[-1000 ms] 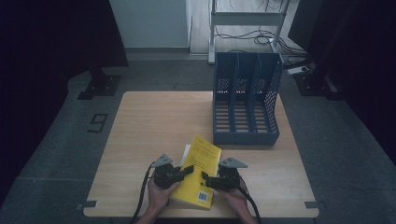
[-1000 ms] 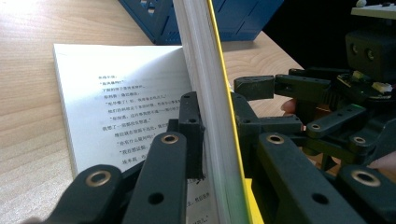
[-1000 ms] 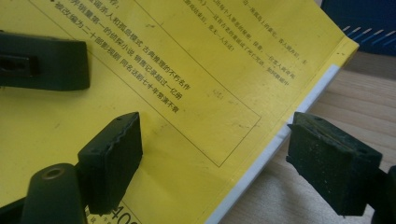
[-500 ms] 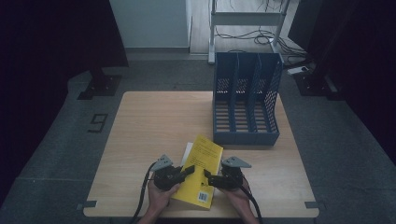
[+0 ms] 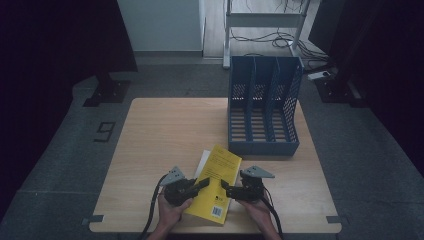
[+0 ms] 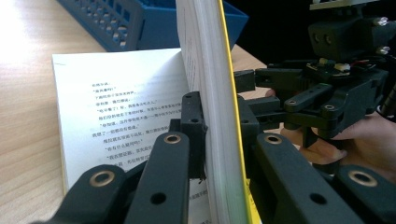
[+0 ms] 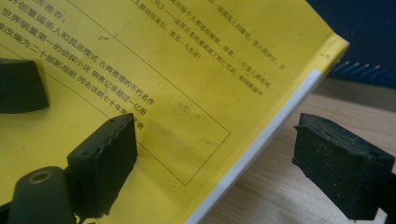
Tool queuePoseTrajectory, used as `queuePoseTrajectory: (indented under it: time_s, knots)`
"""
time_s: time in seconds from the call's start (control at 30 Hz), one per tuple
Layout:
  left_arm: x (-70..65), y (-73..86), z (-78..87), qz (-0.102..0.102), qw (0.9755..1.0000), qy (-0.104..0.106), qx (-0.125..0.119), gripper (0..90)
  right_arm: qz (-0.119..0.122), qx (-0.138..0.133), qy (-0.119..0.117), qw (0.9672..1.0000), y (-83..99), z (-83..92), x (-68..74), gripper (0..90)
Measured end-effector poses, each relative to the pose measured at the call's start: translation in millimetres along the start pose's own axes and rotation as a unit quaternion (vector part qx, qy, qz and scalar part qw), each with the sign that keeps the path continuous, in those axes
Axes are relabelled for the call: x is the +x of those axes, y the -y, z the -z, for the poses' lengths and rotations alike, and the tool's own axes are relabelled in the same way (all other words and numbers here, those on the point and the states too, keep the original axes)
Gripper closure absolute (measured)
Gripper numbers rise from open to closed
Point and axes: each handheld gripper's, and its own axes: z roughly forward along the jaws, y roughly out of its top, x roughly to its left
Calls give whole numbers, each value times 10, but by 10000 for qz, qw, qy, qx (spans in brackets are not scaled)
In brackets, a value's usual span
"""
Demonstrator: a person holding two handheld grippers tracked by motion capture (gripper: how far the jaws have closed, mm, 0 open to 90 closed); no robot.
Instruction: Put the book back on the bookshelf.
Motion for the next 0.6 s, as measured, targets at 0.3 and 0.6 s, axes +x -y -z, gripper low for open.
queuePoseTrajectory:
  time_s: [0.3,0.6]
  knots:
    - [-22,-38,68,-200,9995,184,-147,806,-91,-207,-252,9994,-21,47,-16,113]
    - [-30,-41,82,-254,9992,262,-190,807,-377,-229,-792,9959,-5,-25,-116,71]
